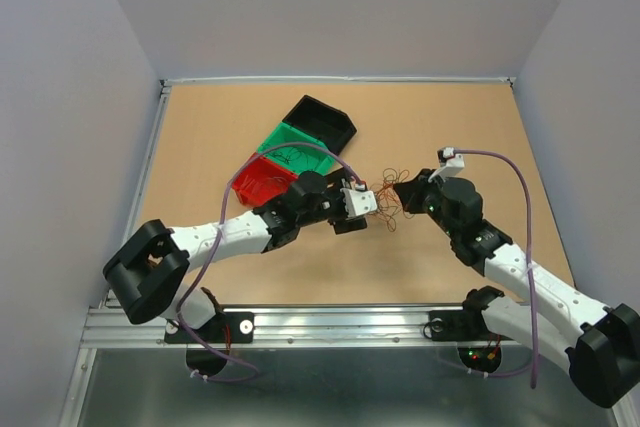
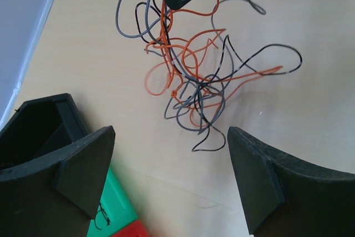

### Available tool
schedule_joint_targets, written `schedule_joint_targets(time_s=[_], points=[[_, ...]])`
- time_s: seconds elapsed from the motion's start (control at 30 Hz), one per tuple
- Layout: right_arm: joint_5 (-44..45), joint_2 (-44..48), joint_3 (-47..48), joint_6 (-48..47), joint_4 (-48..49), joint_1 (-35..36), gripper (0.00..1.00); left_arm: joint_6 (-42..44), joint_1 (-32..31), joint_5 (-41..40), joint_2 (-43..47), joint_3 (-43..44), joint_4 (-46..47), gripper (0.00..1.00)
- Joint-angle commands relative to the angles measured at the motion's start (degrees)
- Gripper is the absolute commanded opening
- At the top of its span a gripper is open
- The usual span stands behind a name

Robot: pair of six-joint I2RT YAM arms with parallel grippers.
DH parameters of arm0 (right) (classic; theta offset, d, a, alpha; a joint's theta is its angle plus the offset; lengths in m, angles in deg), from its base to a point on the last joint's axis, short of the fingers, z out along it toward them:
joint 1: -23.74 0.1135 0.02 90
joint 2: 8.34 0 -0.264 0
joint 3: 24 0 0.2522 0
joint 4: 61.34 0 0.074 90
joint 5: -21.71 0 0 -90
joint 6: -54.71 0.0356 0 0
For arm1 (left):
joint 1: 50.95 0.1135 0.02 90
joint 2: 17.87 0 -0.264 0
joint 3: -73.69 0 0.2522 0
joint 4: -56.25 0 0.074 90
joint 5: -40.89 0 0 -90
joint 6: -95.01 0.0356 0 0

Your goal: Untangle the cables

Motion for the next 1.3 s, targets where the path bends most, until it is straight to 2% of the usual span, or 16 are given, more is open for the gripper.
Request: schedule_joint_targets(time_s=[0.0, 0.2, 0.23, 0.33, 0.7, 0.83, 1.1, 1.2, 1.23, 1.27], points=[[-2.5, -0.4, -0.6, -1.2, 5.4, 0.4, 0.01, 1.0, 0.0, -1.0, -1.0, 1.1, 0.8, 0.94], [-2.5, -1.1, -0.5, -1.6, 5.9, 0.4, 0.01, 1.3, 0.2, -3.5, -2.4, 1.5, 1.2, 0.93], [-2.6, -1.1, -0.5, -1.6, 6.1, 0.3, 0.01, 1.3, 0.3, -3.3, -2.4, 1.5, 1.1, 0.89], [-2.6, -1.3, -0.6, -2.0, 6.1, 0.4, 0.01, 2.1, 1.4, -1.3, -2.7, 1.5, -0.2, 0.81], [-3.2, -1.5, -0.5, -2.6, 6.1, 0.3, 0.0, 3.9, 3.5, 4.8, -6.6, 4.3, -6.3, 0.78], [-3.2, -1.0, -0.8, -2.7, 6.2, 0.3, 0.0, 4.0, 3.5, 5.5, -8.5, 5.7, -7.7, 0.73], [-3.6, -0.4, -1.1, -2.3, 6.6, 0.3, 0.01, 4.4, 3.5, 6.6, -12.5, 9.8, -11.3, 0.46], [-2.5, -0.4, -1.1, -2.1, 6.8, 0.3, 0.01, 4.8, 3.5, 6.9, -13.3, 10.1, -11.9, 0.26], [-0.8, -0.4, -1.1, -2.0, 6.8, 0.3, 0.01, 4.9, 3.5, 6.7, -13.3, 10.1, -11.9, 0.06], [0.5, -0.4, -1.5, -1.8, 6.7, 0.3, 0.0, 4.5, 3.5, 6.1, -13.3, 10.1, -11.5, 0.0]])
